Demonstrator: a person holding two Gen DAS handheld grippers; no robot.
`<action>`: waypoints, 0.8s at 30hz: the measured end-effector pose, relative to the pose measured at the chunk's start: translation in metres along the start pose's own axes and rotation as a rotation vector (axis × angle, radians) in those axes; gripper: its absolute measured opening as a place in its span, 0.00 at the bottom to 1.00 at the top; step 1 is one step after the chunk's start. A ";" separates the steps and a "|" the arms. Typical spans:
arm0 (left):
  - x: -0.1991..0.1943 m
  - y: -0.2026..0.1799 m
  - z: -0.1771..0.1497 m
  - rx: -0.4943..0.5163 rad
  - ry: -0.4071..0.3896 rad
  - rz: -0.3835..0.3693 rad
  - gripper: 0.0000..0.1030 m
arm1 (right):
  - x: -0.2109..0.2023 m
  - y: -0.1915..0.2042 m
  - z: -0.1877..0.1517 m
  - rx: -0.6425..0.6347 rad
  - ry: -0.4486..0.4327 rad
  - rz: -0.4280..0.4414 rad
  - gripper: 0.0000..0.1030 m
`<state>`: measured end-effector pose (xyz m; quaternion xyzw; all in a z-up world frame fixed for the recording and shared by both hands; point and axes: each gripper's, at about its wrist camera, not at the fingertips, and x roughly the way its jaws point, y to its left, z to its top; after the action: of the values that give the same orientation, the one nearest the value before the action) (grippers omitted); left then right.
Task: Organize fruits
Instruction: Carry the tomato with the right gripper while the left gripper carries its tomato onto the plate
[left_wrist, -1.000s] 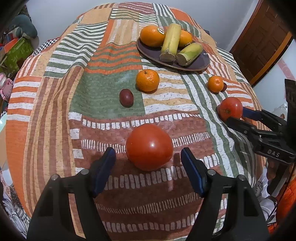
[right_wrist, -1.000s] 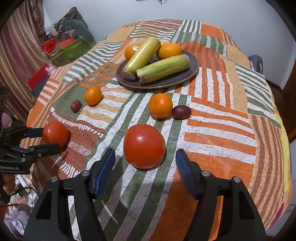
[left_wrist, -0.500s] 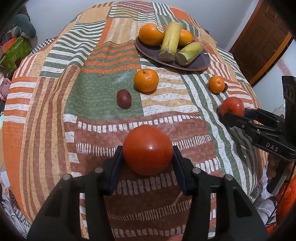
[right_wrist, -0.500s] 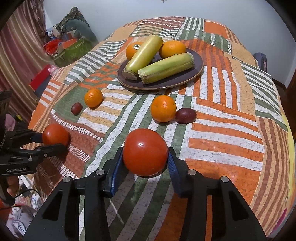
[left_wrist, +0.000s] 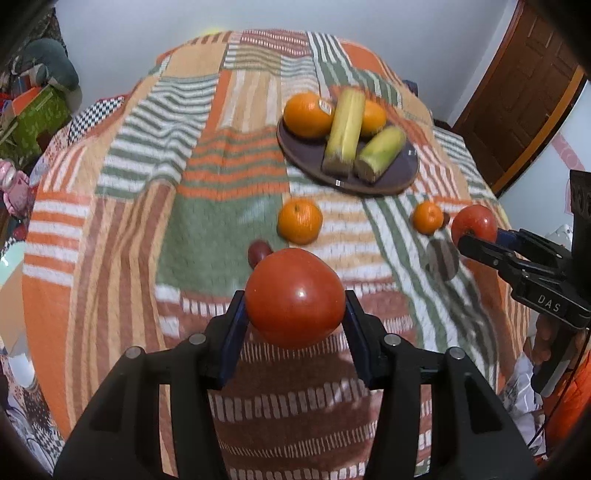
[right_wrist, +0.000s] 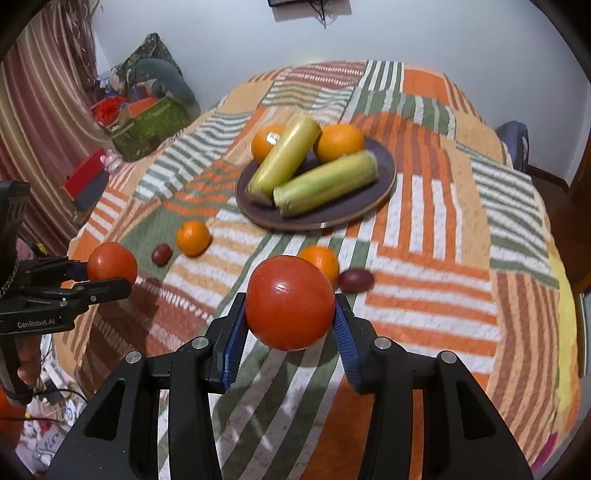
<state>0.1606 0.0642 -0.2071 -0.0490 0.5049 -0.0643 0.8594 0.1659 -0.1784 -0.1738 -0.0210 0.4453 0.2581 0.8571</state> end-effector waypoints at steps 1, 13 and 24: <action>-0.002 -0.001 0.005 0.003 -0.010 0.001 0.49 | -0.001 -0.001 0.003 -0.001 -0.008 -0.003 0.40; -0.007 -0.007 0.052 0.035 -0.090 -0.001 0.49 | -0.010 -0.006 0.039 -0.030 -0.095 -0.032 0.40; 0.007 -0.012 0.093 0.060 -0.125 -0.010 0.49 | 0.001 -0.009 0.064 -0.058 -0.130 -0.038 0.40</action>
<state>0.2448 0.0527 -0.1657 -0.0294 0.4480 -0.0806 0.8899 0.2187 -0.1693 -0.1379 -0.0376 0.3807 0.2552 0.8880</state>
